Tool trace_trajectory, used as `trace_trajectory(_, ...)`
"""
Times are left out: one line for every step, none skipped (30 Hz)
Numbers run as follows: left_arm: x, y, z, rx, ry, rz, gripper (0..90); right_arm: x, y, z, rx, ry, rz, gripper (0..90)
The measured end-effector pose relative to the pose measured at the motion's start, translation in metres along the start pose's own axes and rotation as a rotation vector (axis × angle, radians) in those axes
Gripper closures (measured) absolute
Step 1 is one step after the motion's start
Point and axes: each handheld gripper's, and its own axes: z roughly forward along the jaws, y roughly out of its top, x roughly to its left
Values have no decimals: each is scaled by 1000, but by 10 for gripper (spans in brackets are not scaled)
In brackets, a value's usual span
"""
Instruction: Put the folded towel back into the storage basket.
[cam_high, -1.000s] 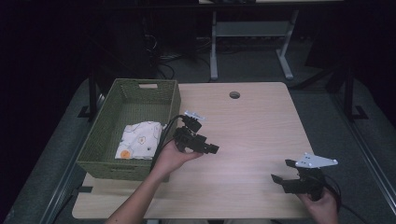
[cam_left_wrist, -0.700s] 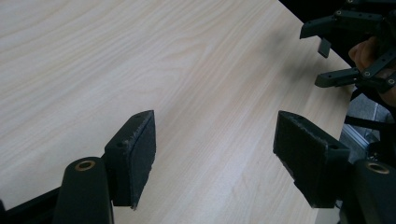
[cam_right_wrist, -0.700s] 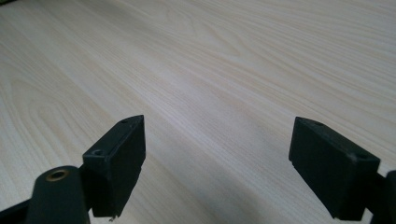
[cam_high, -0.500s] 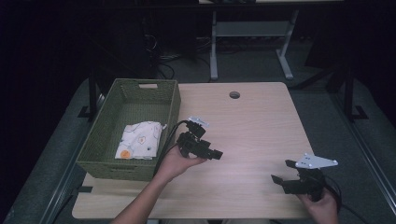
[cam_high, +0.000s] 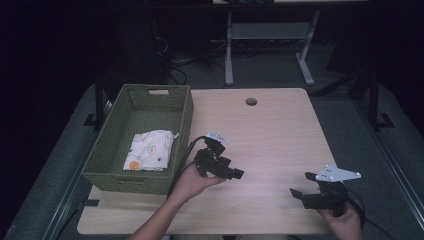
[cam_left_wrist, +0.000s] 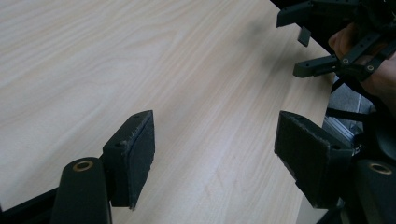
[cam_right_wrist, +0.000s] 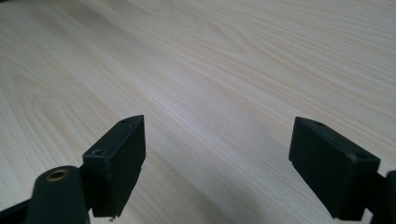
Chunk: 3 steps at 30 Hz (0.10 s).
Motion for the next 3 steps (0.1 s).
trace_trajectory(-1,-1,1,0,-1,-2,289,0,0,0,2,0,-2,185)
trace_trajectory(-2,-3,1,-5,-1,-2,288,1,0,0,2,0,-1,185)
trace_trajectory(-2,-5,1,-10,-4,-3,287,1,1,1,1,1,-3,185)
